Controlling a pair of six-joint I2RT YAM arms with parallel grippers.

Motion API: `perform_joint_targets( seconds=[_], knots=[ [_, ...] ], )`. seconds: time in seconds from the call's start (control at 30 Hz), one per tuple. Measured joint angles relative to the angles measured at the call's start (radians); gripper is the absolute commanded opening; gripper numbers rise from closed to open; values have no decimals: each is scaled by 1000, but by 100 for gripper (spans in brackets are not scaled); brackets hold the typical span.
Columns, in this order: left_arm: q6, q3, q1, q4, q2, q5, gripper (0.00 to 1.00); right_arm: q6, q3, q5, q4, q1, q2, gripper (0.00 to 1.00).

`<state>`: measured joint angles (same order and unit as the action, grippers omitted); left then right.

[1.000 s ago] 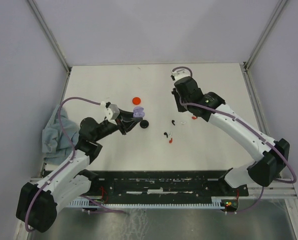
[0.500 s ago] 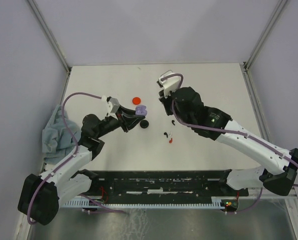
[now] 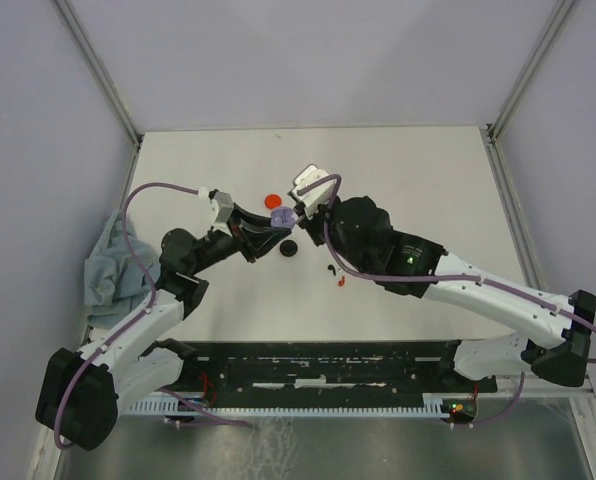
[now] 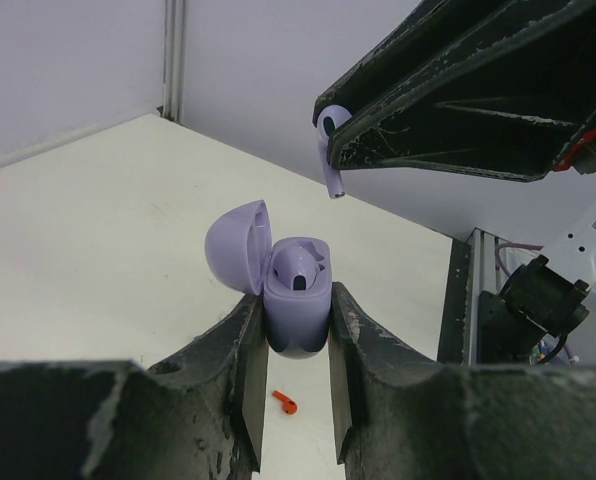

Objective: Insert the wireless bluetooth earbuds into the charging case
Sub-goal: Place the earbud in the charging case.

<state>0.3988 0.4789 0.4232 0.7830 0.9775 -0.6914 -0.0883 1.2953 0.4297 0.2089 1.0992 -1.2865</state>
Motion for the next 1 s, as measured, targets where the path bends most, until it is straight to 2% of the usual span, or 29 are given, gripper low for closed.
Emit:
perform_joint_targets(
  seconds=[0.37, 1.0],
  knots=[
    [43, 0, 0, 28, 0, -1, 3, -27, -2, -26, -80, 39, -14, 24],
    [76, 0, 0, 40, 0, -12, 3, -41, -47, -46, -124, 51, -33, 23]
  ],
)
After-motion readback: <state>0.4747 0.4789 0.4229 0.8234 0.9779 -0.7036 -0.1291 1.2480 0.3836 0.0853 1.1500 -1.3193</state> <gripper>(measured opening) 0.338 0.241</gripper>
